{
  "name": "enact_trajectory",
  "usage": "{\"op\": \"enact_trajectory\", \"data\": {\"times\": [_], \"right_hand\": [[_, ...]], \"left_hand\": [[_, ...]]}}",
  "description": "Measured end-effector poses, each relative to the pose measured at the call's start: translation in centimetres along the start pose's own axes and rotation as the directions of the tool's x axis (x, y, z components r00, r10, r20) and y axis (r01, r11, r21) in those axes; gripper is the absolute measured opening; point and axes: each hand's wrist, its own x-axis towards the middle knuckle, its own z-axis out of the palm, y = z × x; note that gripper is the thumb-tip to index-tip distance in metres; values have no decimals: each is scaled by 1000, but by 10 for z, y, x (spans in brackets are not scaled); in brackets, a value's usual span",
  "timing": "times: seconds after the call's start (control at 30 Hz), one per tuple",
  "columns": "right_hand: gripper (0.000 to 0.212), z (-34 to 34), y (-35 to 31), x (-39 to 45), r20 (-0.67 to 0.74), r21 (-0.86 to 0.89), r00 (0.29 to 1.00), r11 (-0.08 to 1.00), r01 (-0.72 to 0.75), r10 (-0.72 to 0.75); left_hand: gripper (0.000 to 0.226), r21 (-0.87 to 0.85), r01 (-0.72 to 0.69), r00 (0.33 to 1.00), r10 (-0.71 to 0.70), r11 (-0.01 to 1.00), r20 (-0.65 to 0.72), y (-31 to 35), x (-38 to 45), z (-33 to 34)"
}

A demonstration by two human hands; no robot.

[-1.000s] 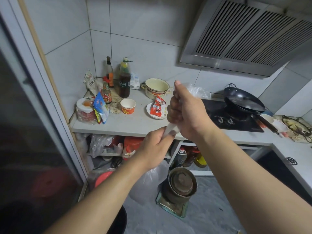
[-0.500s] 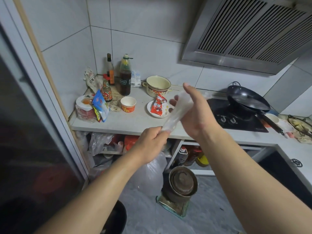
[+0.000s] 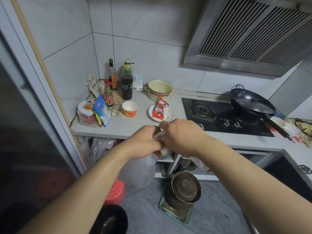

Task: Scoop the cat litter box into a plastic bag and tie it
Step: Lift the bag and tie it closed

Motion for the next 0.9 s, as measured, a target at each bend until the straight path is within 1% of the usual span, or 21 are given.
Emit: {"op": "enact_trajectory", "data": {"times": [0.07,0.13,0.17,0.27,0.33,0.37,0.43,0.5,0.6,0.67,0.73,0.9], "right_hand": [[19,-12,9,2,-17,5,1000,1000,-17,17],[14,-21,21,2,-49,44,999,999,-4,7],[16,-25,26,2,-63,66,998,998,12,-8],[30,-40,41,4,-103,146,994,988,52,-38],[32,-54,50,5,-120,255,993,966,42,-12],[32,-62,54,5,-117,321,993,947,28,11],[28,-75,59,4,-95,444,994,896,-5,53],[28,-85,61,4,-74,546,994,838,-25,78],[31,-95,64,4,-63,659,994,751,-28,93],[32,-99,67,4,-62,677,993,736,-30,98],[26,-100,70,4,-58,652,994,758,-36,98],[22,-106,75,3,-69,581,996,814,-4,55]], "left_hand": [[17,-106,3,999,1,994,35,-3,-1,-1],[14,-210,-12,999,22,978,45,-1,-1,0],[16,-232,-22,999,31,973,36,2,-1,0],[21,-181,-83,996,73,980,-56,12,3,0],[28,-131,-115,991,106,985,-77,16,5,-1],[30,-142,-140,988,129,980,-84,17,5,-1],[26,-264,-197,978,173,944,-112,22,7,-1],[22,-367,-216,974,174,905,-142,29,8,1],[19,-394,-249,966,196,885,-171,39,9,3],[18,-382,-279,958,225,881,-180,43,9,2],[18,-364,-302,951,252,881,-179,45,9,0],[44,-250,-315,941,268,916,-206,43,12,1]]}}
